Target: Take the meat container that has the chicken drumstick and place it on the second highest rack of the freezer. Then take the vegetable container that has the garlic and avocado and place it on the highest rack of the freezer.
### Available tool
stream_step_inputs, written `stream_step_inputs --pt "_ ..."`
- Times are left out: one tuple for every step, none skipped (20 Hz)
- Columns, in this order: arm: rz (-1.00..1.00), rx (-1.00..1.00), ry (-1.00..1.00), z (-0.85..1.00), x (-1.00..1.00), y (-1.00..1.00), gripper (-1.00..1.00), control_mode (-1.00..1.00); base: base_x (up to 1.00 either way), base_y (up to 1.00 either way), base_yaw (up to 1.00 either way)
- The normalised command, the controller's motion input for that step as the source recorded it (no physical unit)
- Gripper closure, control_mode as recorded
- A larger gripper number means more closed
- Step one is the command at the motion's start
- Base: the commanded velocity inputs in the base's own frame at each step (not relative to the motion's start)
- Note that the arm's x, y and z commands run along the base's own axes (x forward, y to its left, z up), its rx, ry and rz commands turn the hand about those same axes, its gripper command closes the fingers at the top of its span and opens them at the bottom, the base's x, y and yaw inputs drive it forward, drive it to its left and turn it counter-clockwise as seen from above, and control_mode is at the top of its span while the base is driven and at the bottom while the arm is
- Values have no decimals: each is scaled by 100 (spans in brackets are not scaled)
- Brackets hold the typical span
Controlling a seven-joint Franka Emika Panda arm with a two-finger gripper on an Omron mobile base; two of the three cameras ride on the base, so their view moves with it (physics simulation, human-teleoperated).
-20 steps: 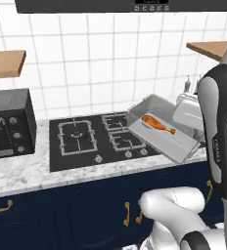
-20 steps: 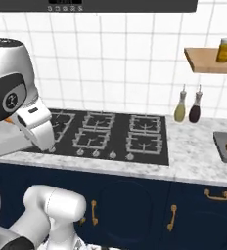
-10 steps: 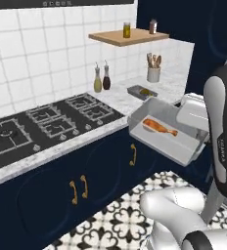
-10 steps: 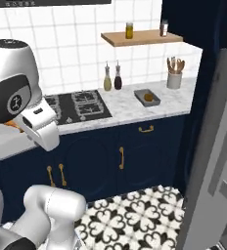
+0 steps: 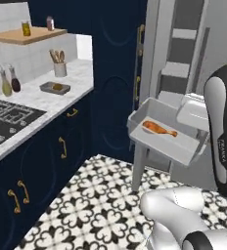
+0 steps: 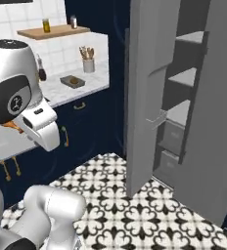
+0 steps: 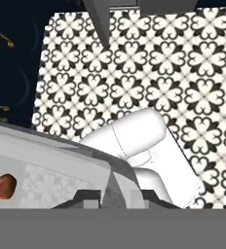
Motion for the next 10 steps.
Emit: stream_step_inputs --pt "0 0 0 0 0 0 100 100 -75 0 -71" --pt "0 0 0 0 0 0 100 100 -48 -6 -75" --pt "0 0 0 0 0 0 100 100 -15 -18 -79" --pt "0 0 0 0 0 0 100 100 0 -21 -81" --pt "0 0 0 0 0 0 100 100 1 -19 -81" --pt "0 0 0 0 0 0 100 100 10 -9 -79" --pt "0 0 0 0 0 0 100 100 14 -5 -79" --pt "0 0 0 0 0 0 100 100 23 0 -77" --pt "0 0 0 0 0 0 100 100 35 0 -73" --pt "0 0 0 0 0 0 100 100 61 4 -65"
